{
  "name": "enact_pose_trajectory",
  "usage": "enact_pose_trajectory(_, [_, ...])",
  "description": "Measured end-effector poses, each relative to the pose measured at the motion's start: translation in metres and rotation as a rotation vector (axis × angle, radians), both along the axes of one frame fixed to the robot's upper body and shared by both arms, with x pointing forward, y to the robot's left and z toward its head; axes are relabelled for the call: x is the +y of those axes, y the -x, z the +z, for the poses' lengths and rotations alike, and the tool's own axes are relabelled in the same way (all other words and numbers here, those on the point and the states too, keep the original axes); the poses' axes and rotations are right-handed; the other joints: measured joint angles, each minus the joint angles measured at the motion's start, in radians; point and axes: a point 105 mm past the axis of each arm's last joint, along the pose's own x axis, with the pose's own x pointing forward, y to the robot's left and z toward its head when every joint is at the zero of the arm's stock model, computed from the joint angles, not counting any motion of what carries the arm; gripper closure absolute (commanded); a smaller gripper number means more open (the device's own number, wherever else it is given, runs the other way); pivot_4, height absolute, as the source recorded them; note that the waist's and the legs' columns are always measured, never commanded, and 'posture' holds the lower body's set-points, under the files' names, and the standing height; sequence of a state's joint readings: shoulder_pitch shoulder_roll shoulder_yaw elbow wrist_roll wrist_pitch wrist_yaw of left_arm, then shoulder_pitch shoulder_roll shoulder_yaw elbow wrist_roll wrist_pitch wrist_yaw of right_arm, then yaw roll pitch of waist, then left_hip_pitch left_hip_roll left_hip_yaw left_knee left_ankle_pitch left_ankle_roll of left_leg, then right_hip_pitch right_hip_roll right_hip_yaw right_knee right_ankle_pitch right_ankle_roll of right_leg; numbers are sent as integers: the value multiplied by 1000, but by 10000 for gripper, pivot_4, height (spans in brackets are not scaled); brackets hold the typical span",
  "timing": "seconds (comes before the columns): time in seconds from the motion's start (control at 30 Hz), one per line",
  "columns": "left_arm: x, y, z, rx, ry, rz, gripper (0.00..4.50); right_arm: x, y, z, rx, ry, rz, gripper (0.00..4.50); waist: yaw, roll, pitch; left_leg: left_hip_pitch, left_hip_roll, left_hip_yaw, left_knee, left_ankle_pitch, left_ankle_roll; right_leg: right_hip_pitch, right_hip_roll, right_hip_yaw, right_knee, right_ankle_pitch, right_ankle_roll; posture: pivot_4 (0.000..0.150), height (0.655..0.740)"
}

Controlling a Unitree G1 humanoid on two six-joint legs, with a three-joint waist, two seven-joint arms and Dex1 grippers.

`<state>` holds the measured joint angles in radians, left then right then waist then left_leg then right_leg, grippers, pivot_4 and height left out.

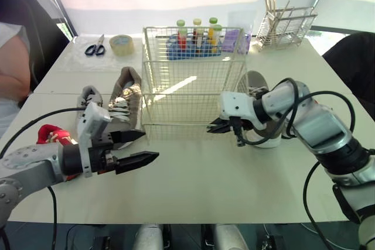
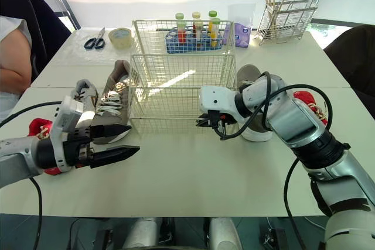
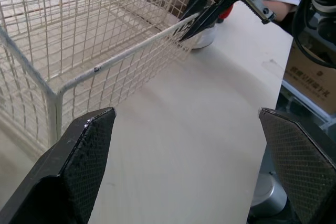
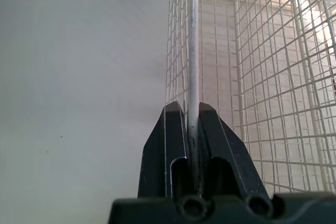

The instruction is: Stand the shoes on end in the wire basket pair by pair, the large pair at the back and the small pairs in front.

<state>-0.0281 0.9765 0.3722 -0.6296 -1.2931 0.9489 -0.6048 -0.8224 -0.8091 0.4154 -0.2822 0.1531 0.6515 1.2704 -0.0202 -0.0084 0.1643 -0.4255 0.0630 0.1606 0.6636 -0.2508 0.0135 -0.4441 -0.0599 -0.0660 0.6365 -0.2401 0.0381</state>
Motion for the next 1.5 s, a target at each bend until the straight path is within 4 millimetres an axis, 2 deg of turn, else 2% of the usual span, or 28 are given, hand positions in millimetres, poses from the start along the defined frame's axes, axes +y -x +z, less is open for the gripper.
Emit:
enact_pose_trajectory(0.2, [-1,-1,0,-7,-1,2,0,6,8,-5,31,-14,6,43344,1,0,0,0,0,0,0,0,0,0,0,0,0,0,0,1500,7352])
enact_pose_trajectory(0.4, [0,-3,1,-14,-7,10,0,5,-4,-8,-21,-12,-78,43344,2,0,0,0,0,0,1,0,-1,0,0,0,3,0,0,1500,7352])
enact_pose_trajectory(0.93, [-4,-4,-5,2,-8,3,0,11,-7,-9,-82,-23,-212,43344,7,0,0,1,0,0,1,1,-1,0,-1,0,4,0,0,1500,7352])
enact_pose_trajectory(1.03, [-4,-6,-3,-10,-10,4,0,9,-6,-9,-88,-16,-212,34916,8,-1,0,0,0,-1,1,1,-1,0,-1,0,4,0,0,1500,7352])
enact_pose_trajectory(1.1, [-3,-7,-2,-8,-4,2,0,3,-5,-11,-70,-9,-221,25767,6,-1,0,0,0,0,1,1,-1,0,-1,0,4,0,0,1500,7352])
enact_pose_trajectory(1.13, [-2,-8,-2,-6,-3,2,0,2,-5,-9,-64,-13,-221,19491,6,-1,0,0,0,0,1,1,-1,0,-1,0,4,0,0,1500,7352])
enact_pose_trajectory(1.2, [-2,-8,-2,-6,-3,0,0,-2,-5,-2,-56,-35,-225,10566,3,-1,0,0,0,0,1,1,-1,-1,0,0,4,0,0,1500,7352])
enact_pose_trajectory(1.27, [-2,-8,-3,-2,-2,-4,0,-7,-6,16,-13,-114,-237,10566,3,-1,0,0,0,-1,1,1,-1,-1,0,0,4,0,0,1500,7352])
enact_pose_trajectory(1.33, [-2,-7,-4,7,2,-12,0,-15,0,48,20,-218,-223,10566,5,-1,0,0,0,-1,1,-2,3,-1,0,0,4,0,0,1500,7352])
enact_pose_trajectory(1.4, [-2,-9,-5,15,10,-12,0,-30,8,93,-7,-369,-223,10566,10,-1,0,0,0,-2,1,-2,4,0,0,-1,4,0,0,1500,7352])
enact_pose_trajectory(1.47, [-5,-13,-1,0,39,-11,0,-52,9,131,-54,-560,-281,4729,12,-3,-1,1,-1,-2,1,-2,4,1,-1,-1,3,0,0,1500,7352])
enact_pose_trajectory(1.5, [-8,-21,9,-41,91,1,0,-70,5,147,-96,-706,-362,1174,15,-6,-3,2,-1,-2,2,-3,5,3,-1,-1,3,0,0,1500,7352])
